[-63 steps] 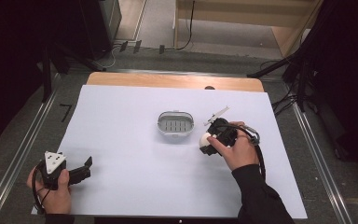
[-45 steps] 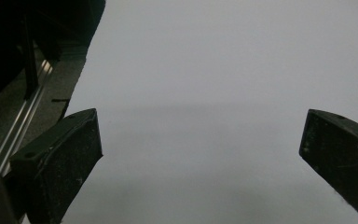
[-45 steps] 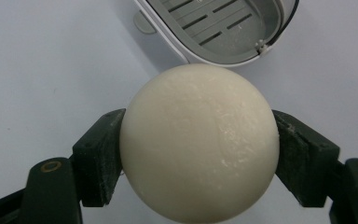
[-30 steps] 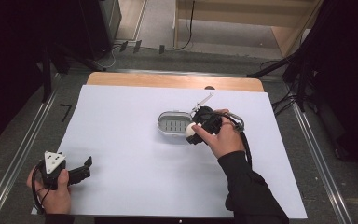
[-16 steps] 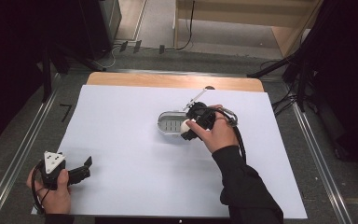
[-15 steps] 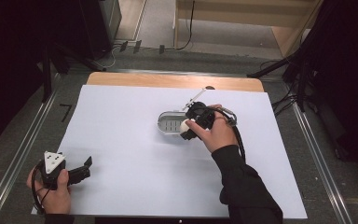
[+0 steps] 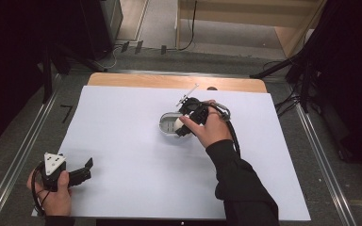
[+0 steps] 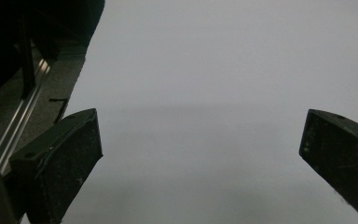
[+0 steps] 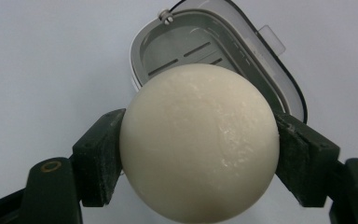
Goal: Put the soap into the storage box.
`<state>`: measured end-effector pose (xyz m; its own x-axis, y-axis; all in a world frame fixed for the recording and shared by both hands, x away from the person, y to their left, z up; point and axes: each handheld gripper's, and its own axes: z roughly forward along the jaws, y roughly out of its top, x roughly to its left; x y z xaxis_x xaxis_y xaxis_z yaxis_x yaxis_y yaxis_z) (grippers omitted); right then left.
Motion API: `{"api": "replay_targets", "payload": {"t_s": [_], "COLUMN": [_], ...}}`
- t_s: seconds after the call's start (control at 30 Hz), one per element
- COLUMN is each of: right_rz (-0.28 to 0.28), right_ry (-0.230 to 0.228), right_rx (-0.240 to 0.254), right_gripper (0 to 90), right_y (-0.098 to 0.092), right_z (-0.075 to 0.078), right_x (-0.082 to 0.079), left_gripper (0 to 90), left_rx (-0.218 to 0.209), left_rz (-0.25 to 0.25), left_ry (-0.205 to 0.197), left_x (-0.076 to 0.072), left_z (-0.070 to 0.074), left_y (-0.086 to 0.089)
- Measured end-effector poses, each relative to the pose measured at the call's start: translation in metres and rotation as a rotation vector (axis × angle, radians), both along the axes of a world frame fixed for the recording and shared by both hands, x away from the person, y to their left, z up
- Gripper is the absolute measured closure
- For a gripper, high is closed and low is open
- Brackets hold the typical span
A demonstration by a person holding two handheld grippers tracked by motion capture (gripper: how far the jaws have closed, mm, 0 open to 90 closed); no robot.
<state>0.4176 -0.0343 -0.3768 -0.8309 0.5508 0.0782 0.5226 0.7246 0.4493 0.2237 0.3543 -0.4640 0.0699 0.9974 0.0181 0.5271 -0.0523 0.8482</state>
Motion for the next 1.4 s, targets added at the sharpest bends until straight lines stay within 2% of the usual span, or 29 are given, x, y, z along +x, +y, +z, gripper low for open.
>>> {"api": "replay_targets", "payload": {"t_s": [0.23,0.47,0.63,1.0,1.4], "right_rz": [-0.003,-0.007,-0.018,-0.071,-0.097], "right_ry": [0.001,0.027,0.057,0.084,0.125], "right_rx": [0.0,-0.005,-0.028,-0.011,0.014], "right_gripper": [25.1,25.1,25.1,25.1,25.1], "right_y": [0.007,0.014,0.02,0.022,0.02], "right_z": [-0.002,-0.008,-0.011,-0.015,-0.023], "right_x": [0.009,0.015,0.019,0.027,0.029], "left_gripper": [0.0,0.0,0.0,0.0,0.0], "left_rx": [0.001,0.001,0.0,-0.001,-0.003], "left_rz": [-0.001,-0.003,-0.002,-0.002,-0.003], "left_ry": [0.001,0.001,0.001,0.003,0.007], "left_x": [0.0,0.0,0.0,0.0,0.001], "left_z": [0.0,0.0,0.0,0.0,0.0], "left_y": [0.0,0.0,0.0,0.0,0.0]}}
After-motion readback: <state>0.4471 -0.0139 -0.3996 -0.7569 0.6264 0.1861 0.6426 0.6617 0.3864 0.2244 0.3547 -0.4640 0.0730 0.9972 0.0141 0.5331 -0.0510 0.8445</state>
